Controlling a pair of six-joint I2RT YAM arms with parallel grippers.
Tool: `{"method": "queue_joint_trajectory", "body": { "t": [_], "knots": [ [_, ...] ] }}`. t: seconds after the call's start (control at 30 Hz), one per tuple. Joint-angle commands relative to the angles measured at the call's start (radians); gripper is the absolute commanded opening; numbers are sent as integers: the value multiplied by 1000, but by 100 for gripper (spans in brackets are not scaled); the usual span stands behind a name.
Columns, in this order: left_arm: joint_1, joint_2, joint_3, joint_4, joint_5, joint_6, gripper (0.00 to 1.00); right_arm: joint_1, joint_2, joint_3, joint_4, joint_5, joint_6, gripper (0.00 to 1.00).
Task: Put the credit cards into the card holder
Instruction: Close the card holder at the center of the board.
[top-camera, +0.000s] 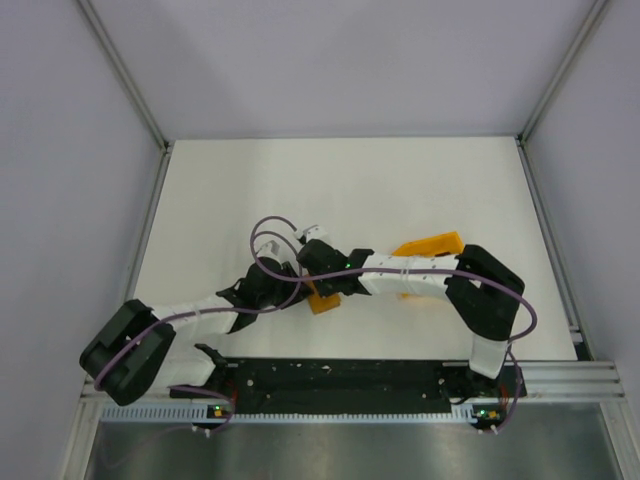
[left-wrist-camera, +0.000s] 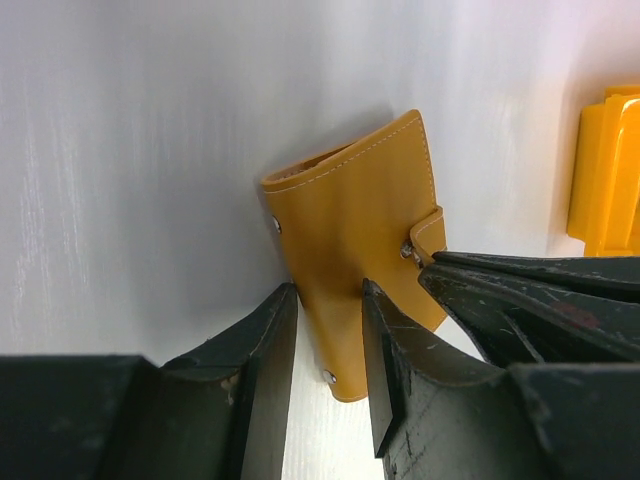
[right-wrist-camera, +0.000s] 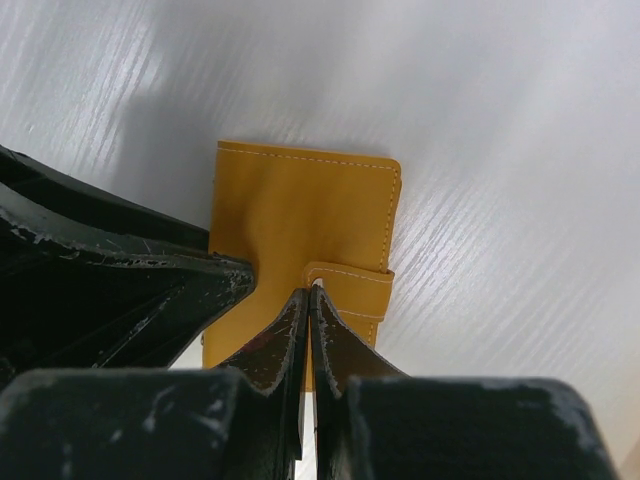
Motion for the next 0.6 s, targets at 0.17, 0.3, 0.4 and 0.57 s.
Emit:
{"method": "queue_joint_trajectory", "body": {
  "t": [0.17, 0.3, 0.4, 0.57],
  "knots": [
    [1, 20, 15, 21, 7, 16, 37, 4, 26, 8, 12, 14, 2, 0],
    [1, 21, 15, 20, 8, 13, 37, -4, -12, -1, 9, 32, -4, 0],
    [-1, 20, 17, 14, 7, 16, 37, -9, -43, -6, 9, 41, -9, 0],
    [1, 21, 15, 12, 3, 18, 37, -12, -34, 2, 7, 26, -12, 0]
  ]
}}
